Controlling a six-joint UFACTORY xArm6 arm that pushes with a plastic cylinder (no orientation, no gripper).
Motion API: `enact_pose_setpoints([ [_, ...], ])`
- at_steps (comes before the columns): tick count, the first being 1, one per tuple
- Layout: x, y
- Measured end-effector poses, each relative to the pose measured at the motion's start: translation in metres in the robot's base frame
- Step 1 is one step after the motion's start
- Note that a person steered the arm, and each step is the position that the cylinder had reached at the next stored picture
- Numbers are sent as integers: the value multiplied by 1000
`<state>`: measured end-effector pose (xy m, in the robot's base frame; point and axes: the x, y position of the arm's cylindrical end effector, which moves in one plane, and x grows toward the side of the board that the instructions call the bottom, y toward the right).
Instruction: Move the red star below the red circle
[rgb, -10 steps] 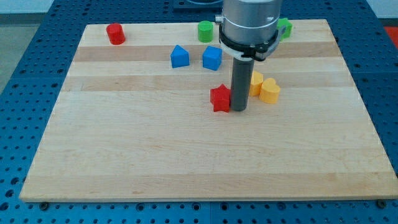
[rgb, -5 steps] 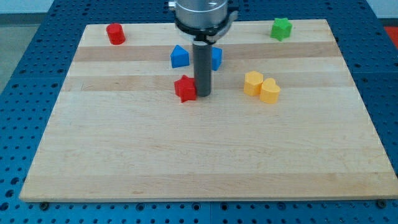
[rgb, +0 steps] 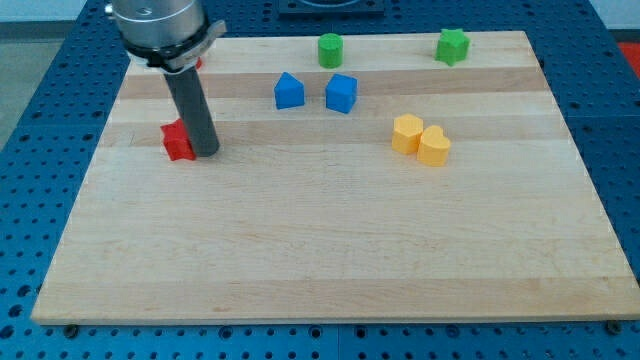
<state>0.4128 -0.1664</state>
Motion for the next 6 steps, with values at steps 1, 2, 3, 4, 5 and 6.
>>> enact_pose_setpoints([
  [1,-4,-14],
  [2,-8,-14],
  [3,-8,-14],
  [4,-8,-3],
  [5,-8,40],
  [6,-8,78],
])
